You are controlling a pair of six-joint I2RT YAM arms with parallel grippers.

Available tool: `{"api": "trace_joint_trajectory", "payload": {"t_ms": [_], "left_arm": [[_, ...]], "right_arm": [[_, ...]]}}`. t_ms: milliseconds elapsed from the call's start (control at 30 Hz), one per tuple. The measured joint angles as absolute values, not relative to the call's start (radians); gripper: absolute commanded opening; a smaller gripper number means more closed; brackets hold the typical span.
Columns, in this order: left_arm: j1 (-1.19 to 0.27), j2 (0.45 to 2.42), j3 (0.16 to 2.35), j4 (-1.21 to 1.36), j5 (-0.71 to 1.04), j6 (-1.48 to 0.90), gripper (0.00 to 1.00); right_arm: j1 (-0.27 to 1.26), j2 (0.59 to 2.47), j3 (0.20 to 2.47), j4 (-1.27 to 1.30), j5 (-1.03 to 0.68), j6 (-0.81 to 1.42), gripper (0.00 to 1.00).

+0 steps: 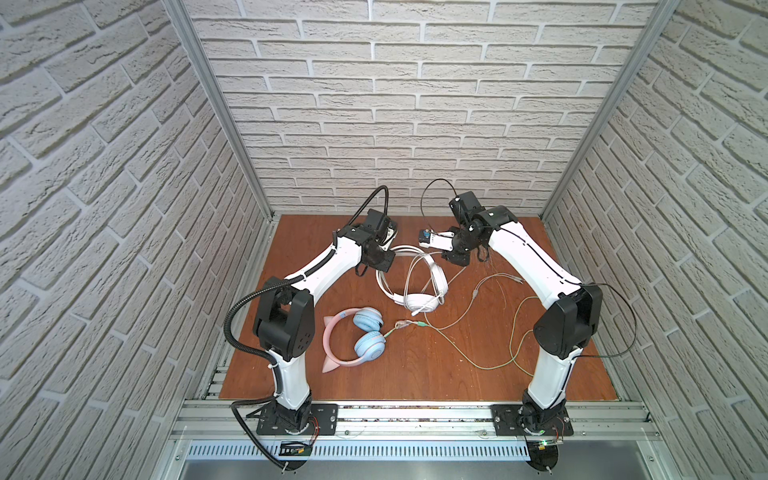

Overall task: Wrap the headphones
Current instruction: 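Pass the cable behind the headset and open the right gripper, then move the open right gripper back down to the loose grey cable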

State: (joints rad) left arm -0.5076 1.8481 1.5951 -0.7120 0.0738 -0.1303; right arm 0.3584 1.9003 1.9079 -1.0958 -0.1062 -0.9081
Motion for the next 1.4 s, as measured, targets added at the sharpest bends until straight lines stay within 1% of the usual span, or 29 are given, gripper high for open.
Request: {"api": "trace_joint_trajectory", "payload": {"t_ms": [167,333,533,600,700,967,1200,1400], "left_arm": [[-0.523,1.847,1.595,-0.721,0.103,-0.103,0.00],[-0.526,1.843,1.574,-0.711,0.137,-0.099,0.00],[-0.516,1.827,1.534,-0.696,0.170,-0.104,0.00],[-0.506,1.813,1.515,-0.684,0.183,-0.110,0.00],[-0.482,1.787,1.487,-0.664,0.202,-0.132,0.00],[-0.422,1.736,1.444,-0.593,0.252,-0.206,0.00],[-0.409,1.725,1.428,-0.538,0.281,-0.264,0.00],[-0.390,1.723,1.410,-0.486,0.303,-0.321,0.00]], "right_arm": [[0.342,1.993,2.018,-1.100,-0.110,-0.827,0.06],[0.310,2.053,2.017,-1.063,-0.170,-0.710,0.15],[0.273,2.058,1.931,-0.985,-0.253,-0.572,0.18],[0.264,2.058,1.900,-0.950,-0.275,-0.527,0.25],[0.252,2.058,1.842,-0.889,-0.304,-0.440,0.30],[0.239,2.058,1.708,-0.762,-0.377,-0.241,0.35],[0.239,2.053,1.558,-0.631,-0.454,-0.080,0.40],[0.239,2.038,1.468,-0.564,-0.466,0.009,0.43]]}}
